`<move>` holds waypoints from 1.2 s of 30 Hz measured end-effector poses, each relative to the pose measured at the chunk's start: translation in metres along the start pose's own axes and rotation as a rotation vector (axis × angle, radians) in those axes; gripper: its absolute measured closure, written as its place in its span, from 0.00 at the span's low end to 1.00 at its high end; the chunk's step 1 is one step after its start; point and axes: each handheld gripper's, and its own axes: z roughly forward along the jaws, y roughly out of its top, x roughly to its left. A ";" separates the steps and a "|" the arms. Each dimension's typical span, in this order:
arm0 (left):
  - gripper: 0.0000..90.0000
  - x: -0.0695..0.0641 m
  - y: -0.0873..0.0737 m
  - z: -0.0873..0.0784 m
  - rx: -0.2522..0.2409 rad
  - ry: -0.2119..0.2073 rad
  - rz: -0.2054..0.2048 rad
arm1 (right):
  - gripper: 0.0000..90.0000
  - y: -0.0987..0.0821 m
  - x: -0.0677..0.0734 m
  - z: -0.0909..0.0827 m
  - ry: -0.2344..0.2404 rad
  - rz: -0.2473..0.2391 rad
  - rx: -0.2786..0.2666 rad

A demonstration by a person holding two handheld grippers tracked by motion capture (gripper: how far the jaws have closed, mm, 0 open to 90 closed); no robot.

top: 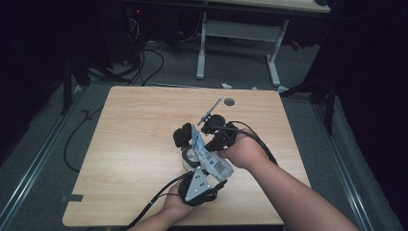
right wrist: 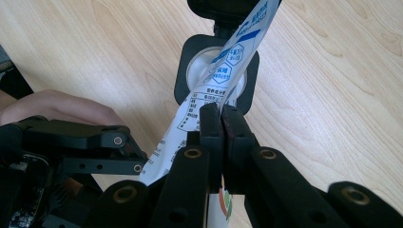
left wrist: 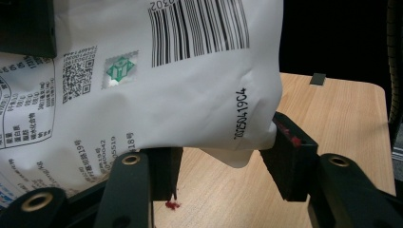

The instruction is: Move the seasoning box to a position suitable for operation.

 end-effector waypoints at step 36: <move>0.57 0.002 0.001 0.000 -0.009 0.007 -0.005 | 0.99 0.004 -0.002 0.003 -0.004 0.006 0.000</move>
